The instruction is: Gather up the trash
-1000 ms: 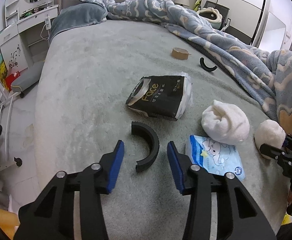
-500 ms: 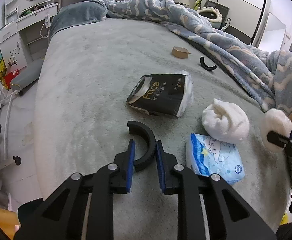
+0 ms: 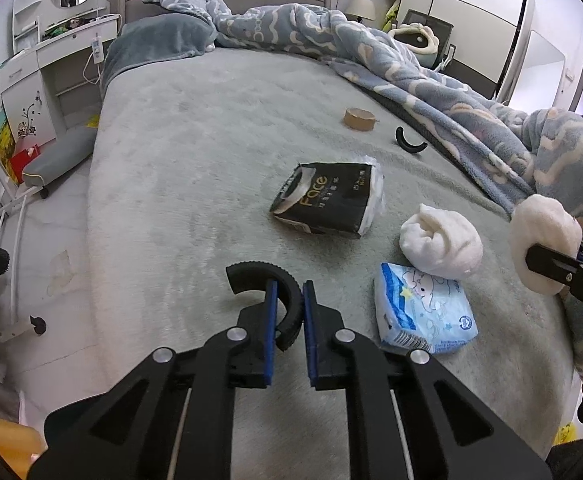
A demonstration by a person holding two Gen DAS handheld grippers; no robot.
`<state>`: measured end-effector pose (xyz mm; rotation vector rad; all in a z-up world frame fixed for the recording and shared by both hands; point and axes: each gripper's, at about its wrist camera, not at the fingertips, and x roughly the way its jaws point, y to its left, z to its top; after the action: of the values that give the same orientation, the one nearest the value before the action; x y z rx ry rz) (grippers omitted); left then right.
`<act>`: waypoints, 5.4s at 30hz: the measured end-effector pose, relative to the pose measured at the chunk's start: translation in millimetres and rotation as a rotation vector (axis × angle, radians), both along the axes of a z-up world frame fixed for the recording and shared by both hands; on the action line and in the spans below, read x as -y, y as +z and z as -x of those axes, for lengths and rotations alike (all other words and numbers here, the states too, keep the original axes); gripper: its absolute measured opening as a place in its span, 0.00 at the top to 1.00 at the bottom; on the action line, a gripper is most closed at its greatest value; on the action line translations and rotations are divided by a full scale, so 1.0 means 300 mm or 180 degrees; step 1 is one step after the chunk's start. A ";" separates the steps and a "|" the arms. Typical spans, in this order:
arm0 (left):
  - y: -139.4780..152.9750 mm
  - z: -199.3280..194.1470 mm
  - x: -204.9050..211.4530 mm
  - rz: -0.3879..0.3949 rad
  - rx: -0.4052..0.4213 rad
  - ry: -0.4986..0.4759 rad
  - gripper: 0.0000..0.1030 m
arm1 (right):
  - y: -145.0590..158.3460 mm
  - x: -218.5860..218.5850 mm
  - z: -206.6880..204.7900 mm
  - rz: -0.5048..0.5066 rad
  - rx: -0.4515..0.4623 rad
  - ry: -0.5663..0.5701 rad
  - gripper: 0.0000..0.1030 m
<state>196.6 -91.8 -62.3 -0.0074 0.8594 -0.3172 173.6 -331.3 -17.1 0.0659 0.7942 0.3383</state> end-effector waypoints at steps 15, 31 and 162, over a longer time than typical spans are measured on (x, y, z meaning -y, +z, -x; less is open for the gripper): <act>0.036 0.077 -0.202 -0.0023 -0.0028 0.0133 0.87 | 0.038 -0.265 0.014 -0.0143 0.0026 0.0356 0.65; -0.058 0.215 -0.433 -0.0182 -0.0369 0.0196 0.87 | 0.041 -0.570 0.087 -0.0167 0.0026 0.0671 0.65; 0.334 -0.219 -0.297 0.0296 0.0894 -0.0198 0.06 | 0.099 -0.065 -0.329 0.0191 0.0321 -0.0241 0.11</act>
<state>262.3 -2.9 37.8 -0.0219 0.5666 -0.4057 272.2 -311.9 12.5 0.0226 0.6997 0.2441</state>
